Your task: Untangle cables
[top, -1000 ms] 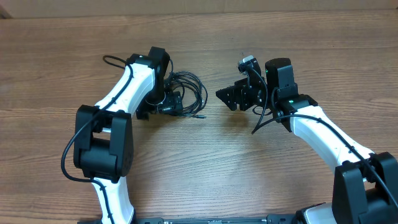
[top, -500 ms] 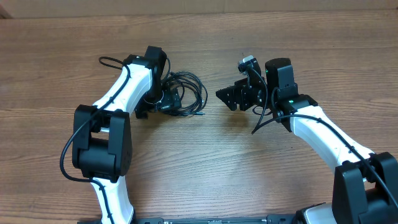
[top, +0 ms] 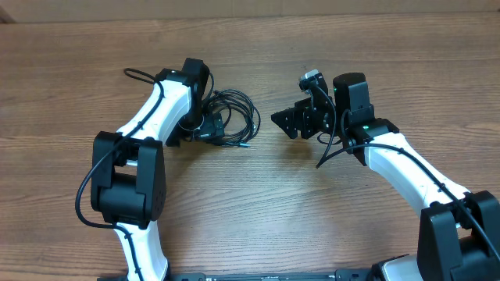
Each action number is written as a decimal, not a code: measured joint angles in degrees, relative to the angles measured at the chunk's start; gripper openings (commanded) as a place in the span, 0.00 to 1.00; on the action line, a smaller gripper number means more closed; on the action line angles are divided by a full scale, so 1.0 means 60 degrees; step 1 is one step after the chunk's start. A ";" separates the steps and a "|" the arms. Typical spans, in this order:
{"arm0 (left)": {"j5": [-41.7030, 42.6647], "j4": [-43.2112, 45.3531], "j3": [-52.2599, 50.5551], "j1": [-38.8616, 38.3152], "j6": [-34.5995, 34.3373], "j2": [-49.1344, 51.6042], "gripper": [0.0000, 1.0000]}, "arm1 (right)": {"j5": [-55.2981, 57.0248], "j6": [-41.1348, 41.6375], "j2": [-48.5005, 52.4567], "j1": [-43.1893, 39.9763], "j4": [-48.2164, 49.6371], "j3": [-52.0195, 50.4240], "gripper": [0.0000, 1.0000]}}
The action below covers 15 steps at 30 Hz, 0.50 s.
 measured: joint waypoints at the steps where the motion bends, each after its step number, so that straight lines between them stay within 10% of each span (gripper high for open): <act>1: -0.0080 0.0000 0.0000 0.0000 0.0109 0.0000 1.00 | 0.0000 0.0004 0.0000 -0.0004 0.0015 0.0000 0.81; 15: -0.0831 0.0335 0.0000 0.0000 0.1541 0.0000 0.93 | -0.0004 0.0004 0.0000 0.0000 0.0047 0.0000 0.81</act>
